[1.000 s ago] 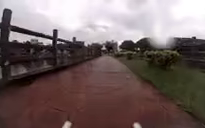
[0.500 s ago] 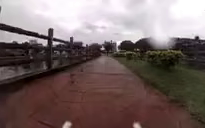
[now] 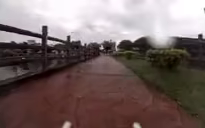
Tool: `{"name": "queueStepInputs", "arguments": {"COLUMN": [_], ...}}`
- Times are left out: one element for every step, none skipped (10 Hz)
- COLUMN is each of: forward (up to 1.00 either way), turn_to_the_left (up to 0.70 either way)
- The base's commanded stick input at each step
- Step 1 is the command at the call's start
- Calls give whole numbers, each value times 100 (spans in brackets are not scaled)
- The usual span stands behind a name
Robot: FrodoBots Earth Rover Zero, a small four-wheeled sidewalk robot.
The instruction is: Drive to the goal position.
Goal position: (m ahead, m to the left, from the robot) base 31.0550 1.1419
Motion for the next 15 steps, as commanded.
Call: {"name": "queueStepInputs", "arguments": {"forward": [50,50,50,50,50,50,50,50,50,50,50,50,50,50,50], "turn_to_the_left": [0,0,0,0,0,0,0,0,0,0,0,0,34,50,50]}}
